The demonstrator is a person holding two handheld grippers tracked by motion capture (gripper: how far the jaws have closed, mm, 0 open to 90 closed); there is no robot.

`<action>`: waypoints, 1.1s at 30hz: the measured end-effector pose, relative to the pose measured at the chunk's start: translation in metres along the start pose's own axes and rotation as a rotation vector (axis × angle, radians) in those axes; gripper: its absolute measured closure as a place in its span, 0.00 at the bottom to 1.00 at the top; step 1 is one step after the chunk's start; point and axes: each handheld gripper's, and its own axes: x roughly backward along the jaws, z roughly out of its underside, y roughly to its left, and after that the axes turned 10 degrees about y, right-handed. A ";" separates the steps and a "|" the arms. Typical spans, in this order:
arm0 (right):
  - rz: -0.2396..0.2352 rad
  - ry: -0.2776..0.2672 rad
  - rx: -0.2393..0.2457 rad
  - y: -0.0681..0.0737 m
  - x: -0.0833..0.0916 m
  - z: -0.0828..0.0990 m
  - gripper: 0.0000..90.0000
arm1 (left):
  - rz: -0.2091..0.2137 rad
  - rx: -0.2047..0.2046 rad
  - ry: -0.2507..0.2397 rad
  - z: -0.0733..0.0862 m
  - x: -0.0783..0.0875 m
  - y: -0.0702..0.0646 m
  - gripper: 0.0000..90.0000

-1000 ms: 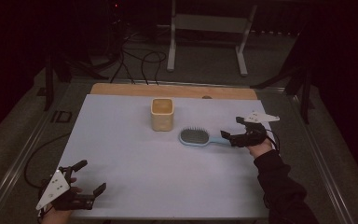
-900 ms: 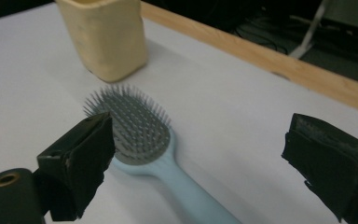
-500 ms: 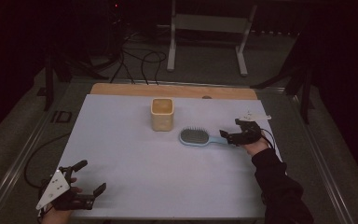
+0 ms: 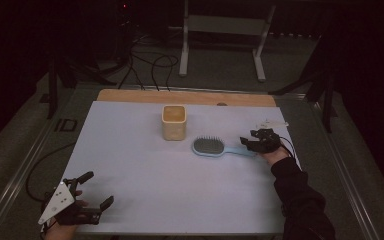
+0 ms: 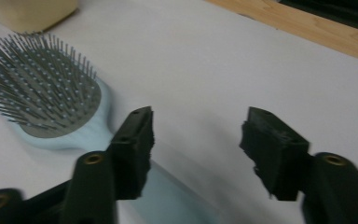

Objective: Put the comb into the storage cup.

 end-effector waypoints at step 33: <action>0.013 0.172 0.124 0.004 -0.017 0.003 1.00 | 0.002 -0.001 0.004 0.000 0.000 0.000 0.00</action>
